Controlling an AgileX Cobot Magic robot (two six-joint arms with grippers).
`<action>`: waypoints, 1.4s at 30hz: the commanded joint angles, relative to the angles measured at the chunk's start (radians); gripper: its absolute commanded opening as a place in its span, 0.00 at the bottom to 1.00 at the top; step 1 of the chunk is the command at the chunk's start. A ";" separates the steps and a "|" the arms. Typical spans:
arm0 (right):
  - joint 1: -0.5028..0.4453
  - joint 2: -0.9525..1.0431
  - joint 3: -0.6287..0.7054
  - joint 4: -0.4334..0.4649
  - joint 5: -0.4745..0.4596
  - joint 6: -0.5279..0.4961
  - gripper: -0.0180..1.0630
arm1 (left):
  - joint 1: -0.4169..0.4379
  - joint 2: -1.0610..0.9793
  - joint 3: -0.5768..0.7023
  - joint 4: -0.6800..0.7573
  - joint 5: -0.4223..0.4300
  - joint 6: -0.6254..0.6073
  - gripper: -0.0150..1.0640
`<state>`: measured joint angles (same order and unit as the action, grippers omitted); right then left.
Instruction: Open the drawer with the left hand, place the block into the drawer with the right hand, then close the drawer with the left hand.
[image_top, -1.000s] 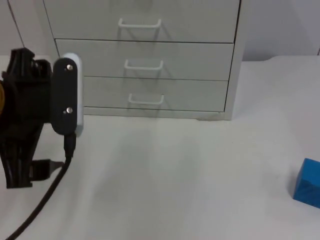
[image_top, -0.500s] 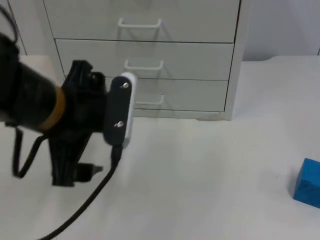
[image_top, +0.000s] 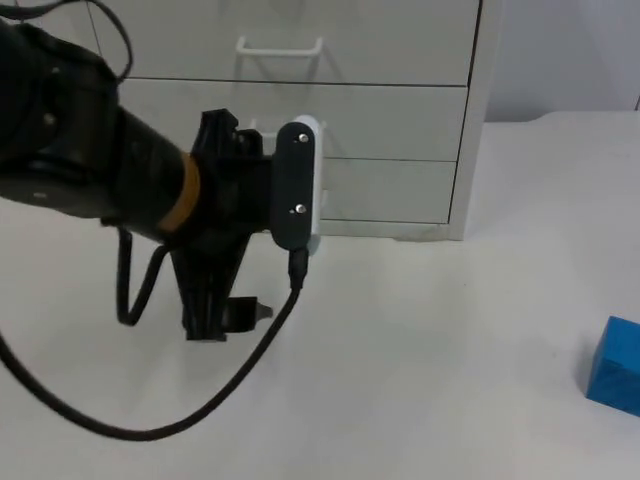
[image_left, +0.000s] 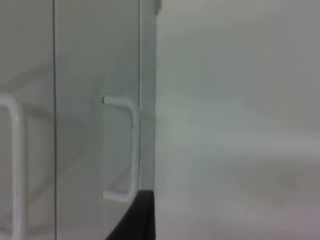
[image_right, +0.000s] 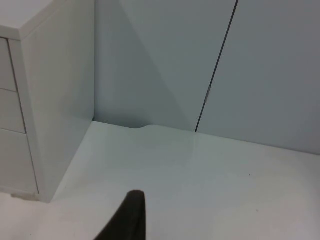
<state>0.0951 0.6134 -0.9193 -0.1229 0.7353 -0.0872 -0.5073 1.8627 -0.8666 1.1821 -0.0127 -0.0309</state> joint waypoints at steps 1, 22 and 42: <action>-0.001 -0.001 -0.003 -0.006 -0.007 -0.007 0.98 | -0.005 0.016 -0.017 -0.019 -0.002 -0.008 0.98; -0.001 0.003 -0.003 -0.006 -0.007 -0.005 0.98 | -0.003 0.175 -0.204 0.036 -0.023 -0.004 0.97; -0.001 0.023 -0.005 -0.006 -0.017 -0.005 0.98 | 0.072 0.196 -0.216 0.057 -0.053 0.003 0.68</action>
<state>0.0951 0.6280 -0.9193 -0.1229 0.7315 -0.0872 -0.4344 2.0563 -1.0776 1.2347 -0.0417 -0.0272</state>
